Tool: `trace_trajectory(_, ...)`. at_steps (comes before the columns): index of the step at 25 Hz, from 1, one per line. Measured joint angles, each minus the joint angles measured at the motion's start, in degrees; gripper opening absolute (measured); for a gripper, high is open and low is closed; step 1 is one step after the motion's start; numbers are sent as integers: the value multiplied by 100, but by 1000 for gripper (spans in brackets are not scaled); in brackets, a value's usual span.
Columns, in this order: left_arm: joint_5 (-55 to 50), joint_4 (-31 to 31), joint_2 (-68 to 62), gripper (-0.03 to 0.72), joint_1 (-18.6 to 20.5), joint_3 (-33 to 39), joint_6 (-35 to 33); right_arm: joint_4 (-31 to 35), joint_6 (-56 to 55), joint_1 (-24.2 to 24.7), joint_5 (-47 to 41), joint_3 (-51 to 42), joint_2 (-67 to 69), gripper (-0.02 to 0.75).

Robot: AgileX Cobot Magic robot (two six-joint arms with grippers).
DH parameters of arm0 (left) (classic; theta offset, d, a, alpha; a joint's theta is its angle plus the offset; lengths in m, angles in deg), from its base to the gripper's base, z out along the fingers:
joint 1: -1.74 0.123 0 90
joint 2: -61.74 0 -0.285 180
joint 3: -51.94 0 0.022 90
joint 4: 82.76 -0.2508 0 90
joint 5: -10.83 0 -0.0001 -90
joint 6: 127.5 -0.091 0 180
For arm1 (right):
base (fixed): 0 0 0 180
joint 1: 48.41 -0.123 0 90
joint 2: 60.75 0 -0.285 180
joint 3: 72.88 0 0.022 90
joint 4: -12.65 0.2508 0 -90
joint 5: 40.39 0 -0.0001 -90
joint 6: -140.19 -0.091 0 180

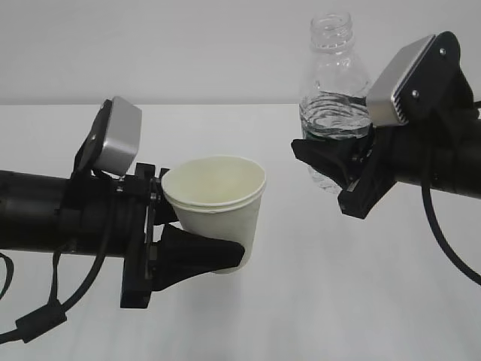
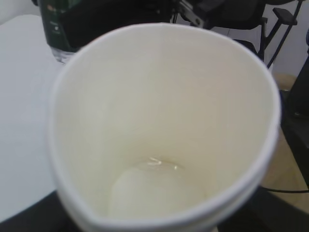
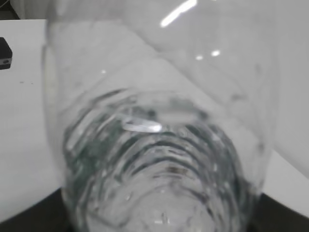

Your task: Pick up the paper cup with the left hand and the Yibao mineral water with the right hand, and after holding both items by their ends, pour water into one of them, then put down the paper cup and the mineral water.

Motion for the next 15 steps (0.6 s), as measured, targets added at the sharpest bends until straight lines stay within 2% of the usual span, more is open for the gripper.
trace_trajectory(6,-205,-26,0,447,-369,-107,0,-89,58,0,-98,46,0,417)
trace_trajectory(15,-308,114,0,446,-409,-121,0,-352,85,0,-120,109,0,417)
